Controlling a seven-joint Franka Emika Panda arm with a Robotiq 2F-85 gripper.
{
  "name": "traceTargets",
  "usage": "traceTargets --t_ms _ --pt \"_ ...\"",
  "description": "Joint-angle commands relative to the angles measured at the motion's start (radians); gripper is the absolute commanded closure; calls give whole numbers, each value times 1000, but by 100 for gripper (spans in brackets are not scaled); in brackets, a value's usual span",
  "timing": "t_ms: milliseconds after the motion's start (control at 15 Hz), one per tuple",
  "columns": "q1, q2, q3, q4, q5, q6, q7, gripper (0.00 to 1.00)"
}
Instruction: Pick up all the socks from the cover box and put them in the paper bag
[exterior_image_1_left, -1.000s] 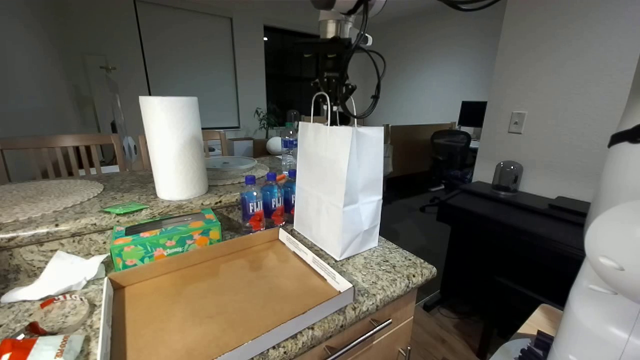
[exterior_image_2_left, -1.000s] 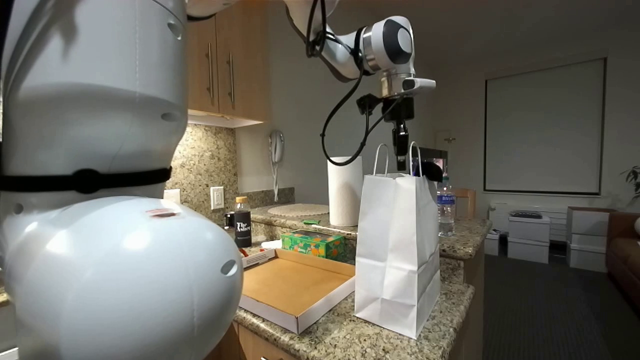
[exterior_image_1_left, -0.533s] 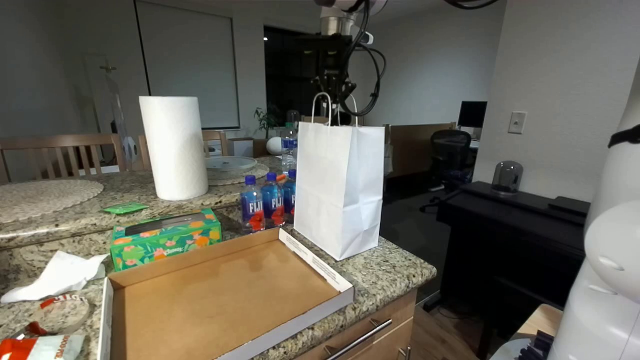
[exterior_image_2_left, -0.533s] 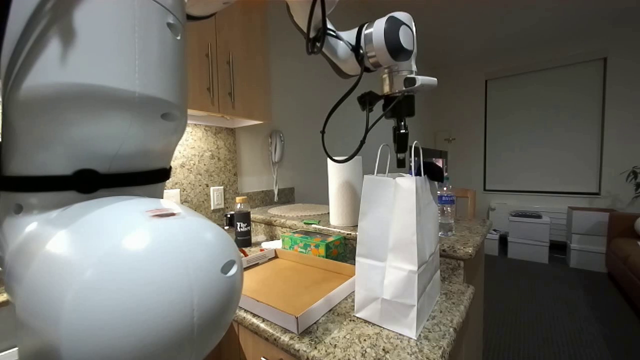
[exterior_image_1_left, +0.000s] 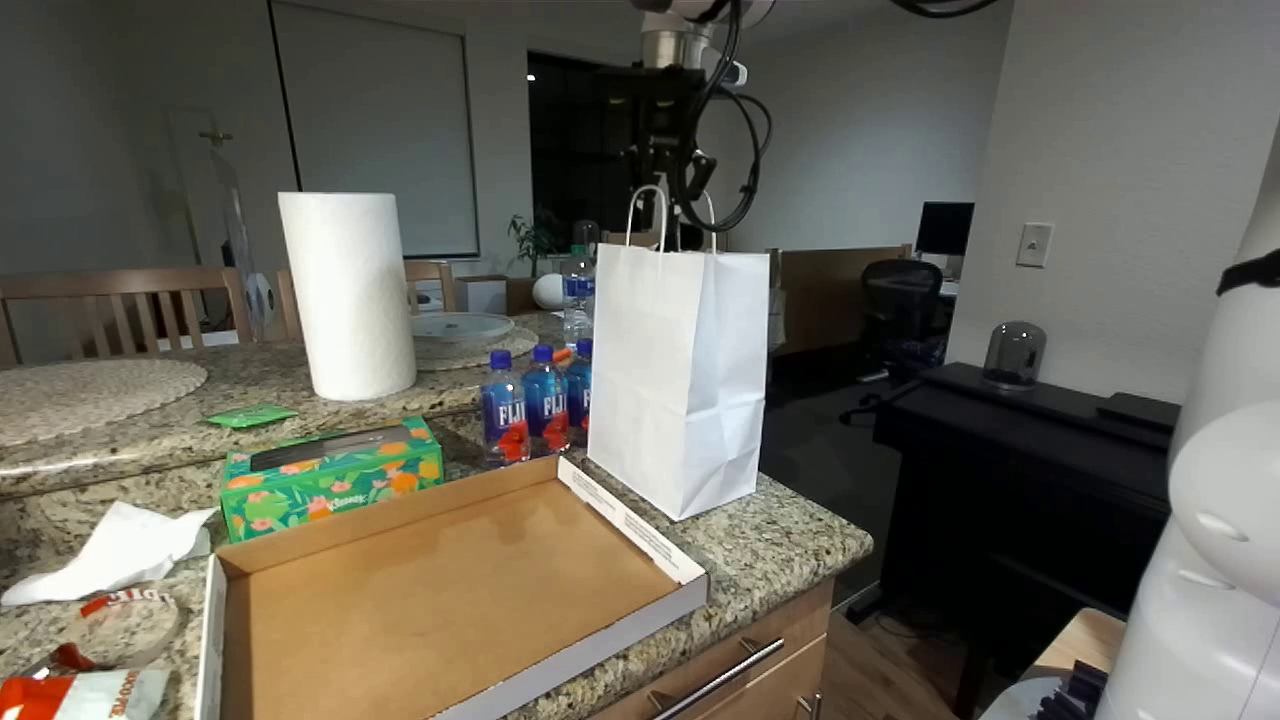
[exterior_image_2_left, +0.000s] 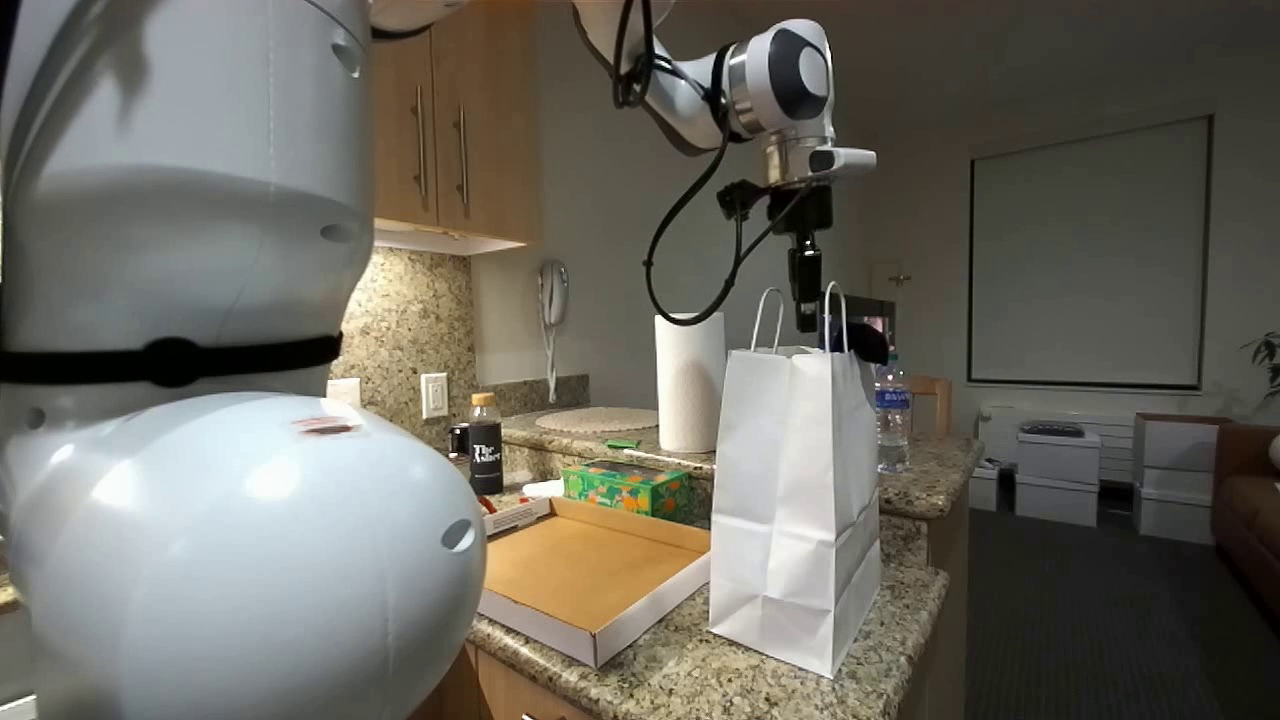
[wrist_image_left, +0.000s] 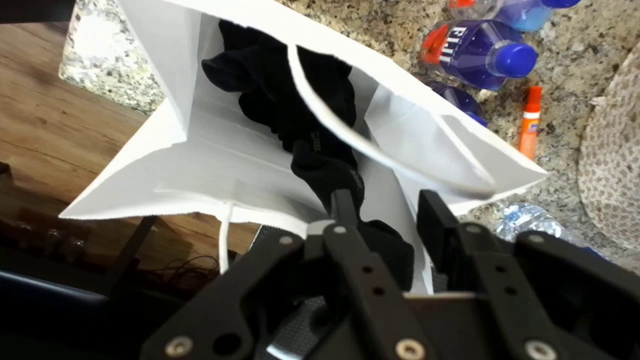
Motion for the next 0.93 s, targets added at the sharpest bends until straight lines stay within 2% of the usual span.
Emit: traceTargets --t_ms 0,267,533,867 --pt "-18 -60 -3 -15 45 75 -11 30" --pt "-35 -121 -16 -15 162 174 -28 4" --pt "-45 -144 -24 -7 222 223 -40 0" --pt "-71 -142 -37 -18 167 235 -47 0"
